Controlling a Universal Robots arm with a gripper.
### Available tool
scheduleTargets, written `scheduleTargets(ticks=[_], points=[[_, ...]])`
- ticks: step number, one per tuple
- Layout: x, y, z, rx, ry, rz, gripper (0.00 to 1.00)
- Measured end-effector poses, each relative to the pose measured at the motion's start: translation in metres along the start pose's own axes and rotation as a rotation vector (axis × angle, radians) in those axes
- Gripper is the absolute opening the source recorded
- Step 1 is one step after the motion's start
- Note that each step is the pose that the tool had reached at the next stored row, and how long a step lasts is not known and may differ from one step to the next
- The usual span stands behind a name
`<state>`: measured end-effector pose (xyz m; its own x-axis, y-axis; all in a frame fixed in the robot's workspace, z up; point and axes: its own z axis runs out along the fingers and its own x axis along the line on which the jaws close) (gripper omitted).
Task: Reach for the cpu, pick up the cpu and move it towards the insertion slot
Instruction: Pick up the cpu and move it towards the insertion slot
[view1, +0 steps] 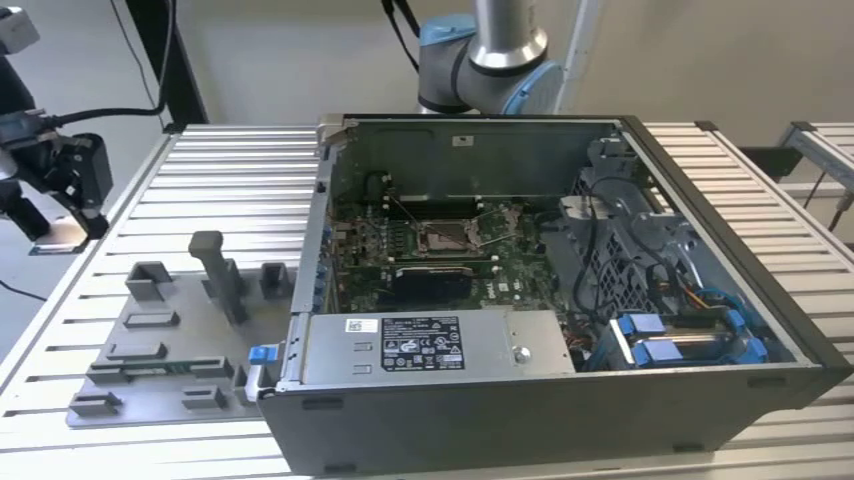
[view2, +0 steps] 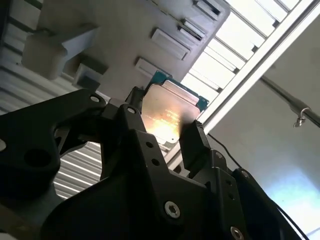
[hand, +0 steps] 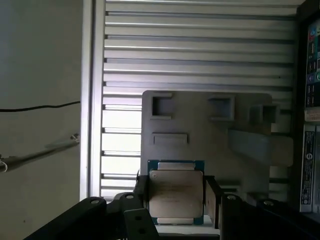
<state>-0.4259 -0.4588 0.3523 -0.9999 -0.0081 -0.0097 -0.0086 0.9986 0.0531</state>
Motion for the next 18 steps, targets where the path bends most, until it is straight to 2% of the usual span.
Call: scheduleTargets(ticks=[10, 11, 16, 18], points=[[-0.0004, 0.0022, -0.0404, 0.0001, 0.0, 0.0, 0.0], [-0.0004, 0.0023, -0.043, 0.0002, 0.0002, 0.0, 0.0], [-0.0013, 0.0024, -0.0453, 0.0, 0.0001, 0.0, 0.0], [-0.0064, 0.0024, -0.0452, 0.0, 0.0001, 0.0, 0.0]])
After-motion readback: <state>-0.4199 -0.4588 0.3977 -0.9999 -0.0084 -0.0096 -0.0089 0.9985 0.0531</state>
